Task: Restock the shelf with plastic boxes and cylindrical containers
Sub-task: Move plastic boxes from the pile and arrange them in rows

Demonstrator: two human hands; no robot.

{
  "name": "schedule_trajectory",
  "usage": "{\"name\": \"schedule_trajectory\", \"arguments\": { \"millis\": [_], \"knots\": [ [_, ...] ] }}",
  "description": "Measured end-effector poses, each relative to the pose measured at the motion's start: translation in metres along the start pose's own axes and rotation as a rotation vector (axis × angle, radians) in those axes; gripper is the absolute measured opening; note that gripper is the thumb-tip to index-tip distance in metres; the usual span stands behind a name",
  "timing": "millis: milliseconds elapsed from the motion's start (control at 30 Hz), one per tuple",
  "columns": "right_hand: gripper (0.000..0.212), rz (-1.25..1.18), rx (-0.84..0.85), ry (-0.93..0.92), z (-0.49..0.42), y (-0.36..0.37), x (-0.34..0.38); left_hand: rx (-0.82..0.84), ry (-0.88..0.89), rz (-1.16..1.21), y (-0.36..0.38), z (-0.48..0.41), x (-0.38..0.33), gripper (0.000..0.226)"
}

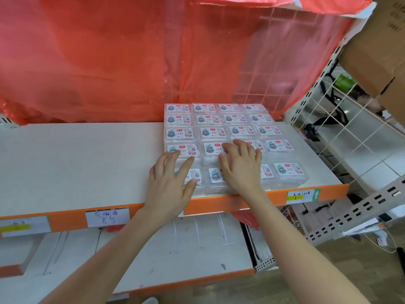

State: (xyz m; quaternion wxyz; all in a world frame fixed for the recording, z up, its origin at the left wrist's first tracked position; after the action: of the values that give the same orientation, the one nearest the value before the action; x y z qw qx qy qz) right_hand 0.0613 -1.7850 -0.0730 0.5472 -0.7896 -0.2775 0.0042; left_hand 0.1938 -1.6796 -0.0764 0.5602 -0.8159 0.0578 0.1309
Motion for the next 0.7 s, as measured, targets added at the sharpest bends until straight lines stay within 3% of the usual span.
{"name": "schedule_trajectory", "arguments": {
  "millis": [167, 500, 700],
  "knots": [
    [0.045, -0.007, -0.011, 0.000, 0.000, -0.002, 0.001, 0.029, -0.023, 0.023, 0.005, 0.000, 0.004, 0.049],
    [0.034, -0.013, 0.075, -0.019, -0.006, -0.001, 0.006, 0.032, -0.085, 0.043, -0.017, 0.000, 0.024, 0.055],
    [0.040, 0.006, 0.118, -0.154, 0.000, 0.003, 0.077, -0.003, -0.220, -0.007, -0.045, 0.023, 0.075, 0.057]
  ]
}}
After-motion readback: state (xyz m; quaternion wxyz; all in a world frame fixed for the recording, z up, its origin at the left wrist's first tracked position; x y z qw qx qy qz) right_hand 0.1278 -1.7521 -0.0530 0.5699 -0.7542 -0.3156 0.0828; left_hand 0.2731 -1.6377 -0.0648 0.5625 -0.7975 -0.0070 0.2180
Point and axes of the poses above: each hand's wrist, its own z-axis away from the middle knuckle, its own y-axis out of the palm, x = y × z, the point moved 10 cm from there along -z, towards the middle knuckle, and after that the axes turned 1 degree about -x, right-handed, at the moved point
